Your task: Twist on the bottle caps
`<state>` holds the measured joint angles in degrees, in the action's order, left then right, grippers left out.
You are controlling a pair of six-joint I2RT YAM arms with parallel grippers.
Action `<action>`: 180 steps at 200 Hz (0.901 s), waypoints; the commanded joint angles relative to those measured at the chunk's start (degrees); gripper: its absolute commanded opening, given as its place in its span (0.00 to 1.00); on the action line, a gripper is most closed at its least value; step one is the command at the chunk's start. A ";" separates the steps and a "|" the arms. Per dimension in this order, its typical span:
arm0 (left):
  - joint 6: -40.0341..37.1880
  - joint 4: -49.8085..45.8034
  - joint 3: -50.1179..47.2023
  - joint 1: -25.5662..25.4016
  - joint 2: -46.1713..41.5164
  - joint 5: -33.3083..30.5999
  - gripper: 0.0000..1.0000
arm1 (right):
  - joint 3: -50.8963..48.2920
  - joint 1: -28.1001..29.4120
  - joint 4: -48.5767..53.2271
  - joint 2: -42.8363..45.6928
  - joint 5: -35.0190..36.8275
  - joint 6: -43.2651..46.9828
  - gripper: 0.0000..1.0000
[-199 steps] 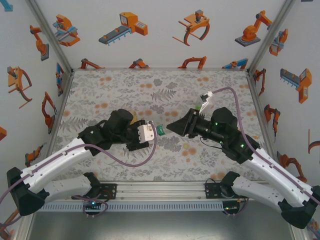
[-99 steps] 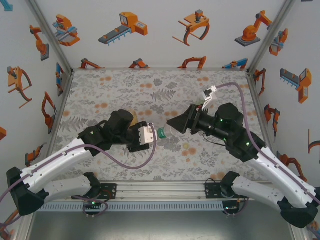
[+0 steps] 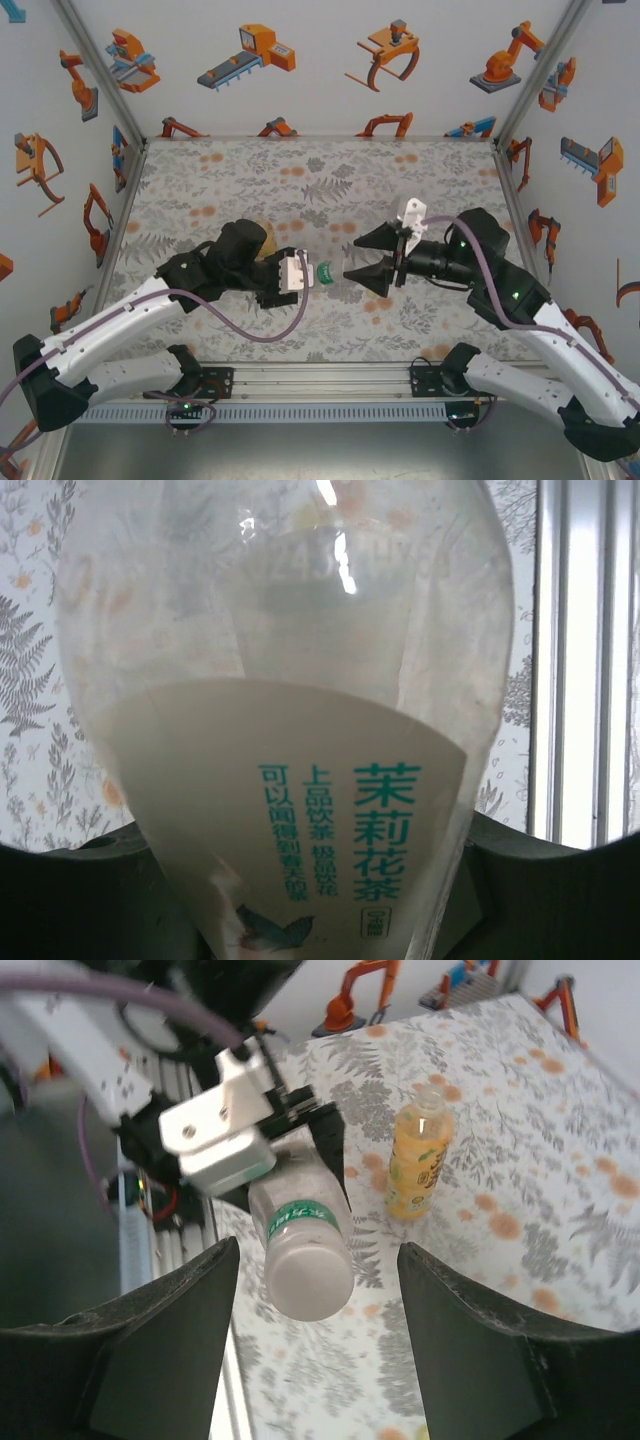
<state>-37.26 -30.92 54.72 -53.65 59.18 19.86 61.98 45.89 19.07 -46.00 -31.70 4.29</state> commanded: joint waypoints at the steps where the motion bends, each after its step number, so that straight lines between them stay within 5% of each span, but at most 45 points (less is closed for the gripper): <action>1: -1.41 -0.41 -0.14 -0.23 -1.50 4.49 0.00 | 2.41 -0.10 5.42 -0.24 -11.70 20.24 0.61; 180: -1.36 -1.60 0.94 -0.23 -0.25 5.83 0.00 | 1.63 -0.10 6.70 -3.18 -12.20 24.36 0.52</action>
<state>-37.74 -31.75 54.72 -53.65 58.92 23.88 64.23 45.89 27.24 -49.21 -42.89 27.77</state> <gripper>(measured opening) 0.546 0.523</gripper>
